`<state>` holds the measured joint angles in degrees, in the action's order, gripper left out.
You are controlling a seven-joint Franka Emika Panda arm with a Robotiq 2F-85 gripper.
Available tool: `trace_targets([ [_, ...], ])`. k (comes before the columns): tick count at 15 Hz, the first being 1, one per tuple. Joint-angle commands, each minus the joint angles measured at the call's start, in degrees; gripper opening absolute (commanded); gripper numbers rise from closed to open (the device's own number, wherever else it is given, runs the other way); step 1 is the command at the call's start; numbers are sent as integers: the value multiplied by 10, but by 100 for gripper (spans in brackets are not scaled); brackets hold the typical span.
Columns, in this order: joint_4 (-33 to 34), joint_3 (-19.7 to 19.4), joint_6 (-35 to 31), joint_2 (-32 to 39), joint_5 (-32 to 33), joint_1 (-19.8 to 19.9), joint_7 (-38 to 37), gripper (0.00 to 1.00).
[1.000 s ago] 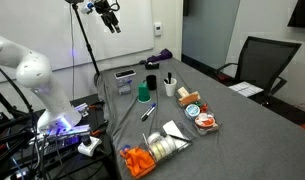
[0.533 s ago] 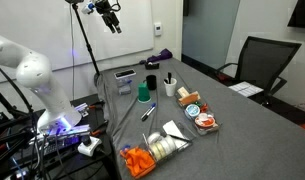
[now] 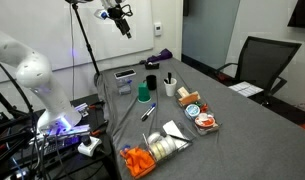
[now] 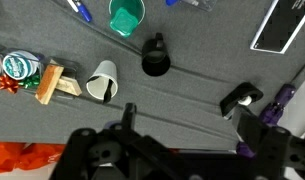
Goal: Move the black cup to the right
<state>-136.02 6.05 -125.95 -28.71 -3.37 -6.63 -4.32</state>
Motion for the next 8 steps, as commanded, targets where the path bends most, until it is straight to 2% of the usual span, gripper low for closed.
trace_targets([
  [1, 21, -23, -17, 51, -49, -6, 16, 100],
  [5, 47, -15, -19, 111, -71, 2, -13, 100],
  [8, 66, -7, -27, 152, -58, 9, -48, 100],
])
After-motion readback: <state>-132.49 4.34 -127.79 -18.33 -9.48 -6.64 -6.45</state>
